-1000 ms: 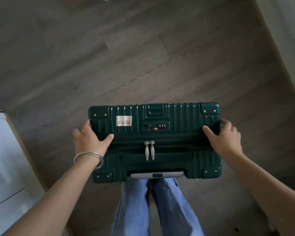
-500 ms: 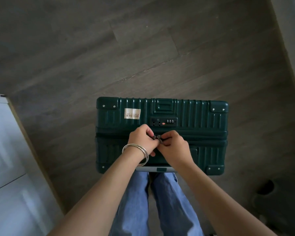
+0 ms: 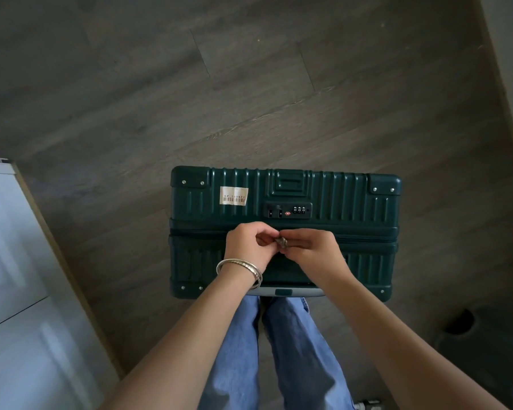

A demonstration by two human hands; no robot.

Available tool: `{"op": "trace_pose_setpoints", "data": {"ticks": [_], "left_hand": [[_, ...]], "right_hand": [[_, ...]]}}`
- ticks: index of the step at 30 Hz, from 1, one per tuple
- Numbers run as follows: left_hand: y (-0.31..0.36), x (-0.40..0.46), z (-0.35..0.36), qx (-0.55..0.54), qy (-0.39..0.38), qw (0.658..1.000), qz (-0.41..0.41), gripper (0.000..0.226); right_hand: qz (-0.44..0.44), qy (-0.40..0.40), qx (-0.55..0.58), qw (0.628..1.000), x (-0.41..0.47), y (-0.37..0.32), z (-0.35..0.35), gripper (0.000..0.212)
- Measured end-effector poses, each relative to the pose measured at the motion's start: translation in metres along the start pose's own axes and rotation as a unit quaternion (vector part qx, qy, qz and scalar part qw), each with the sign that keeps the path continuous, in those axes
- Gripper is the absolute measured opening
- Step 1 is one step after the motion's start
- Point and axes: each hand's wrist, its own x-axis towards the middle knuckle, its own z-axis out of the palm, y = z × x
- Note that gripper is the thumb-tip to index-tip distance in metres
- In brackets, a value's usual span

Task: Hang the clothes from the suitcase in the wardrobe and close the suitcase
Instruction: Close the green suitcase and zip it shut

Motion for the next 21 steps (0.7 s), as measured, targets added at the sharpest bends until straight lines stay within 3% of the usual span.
{"op": "trace_pose_setpoints", "data": {"ticks": [5,10,16,21], "left_hand": [[-0.002,0.008,-0.003,0.003,0.04,0.998,0.042,0.008],[-0.003,0.013,-0.009,-0.044,0.028,0.998,-0.025,0.008],[0.006,0.029,-0.007,-0.013,0.004,0.999,-0.036,0.014],[0.0,0.033,-0.007,-0.033,0.017,0.997,-0.07,0.008]], "right_hand": [[-0.037,0.023,-0.028,0.999,0.001,0.0,-0.003,0.02],[-0.044,0.074,-0.068,0.994,0.012,-0.008,-0.006,0.017],[-0.051,0.093,-0.116,0.988,0.025,-0.02,0.001,0.024],[-0.055,0.118,-0.178,0.975,0.031,-0.023,0.005,0.018]]}}
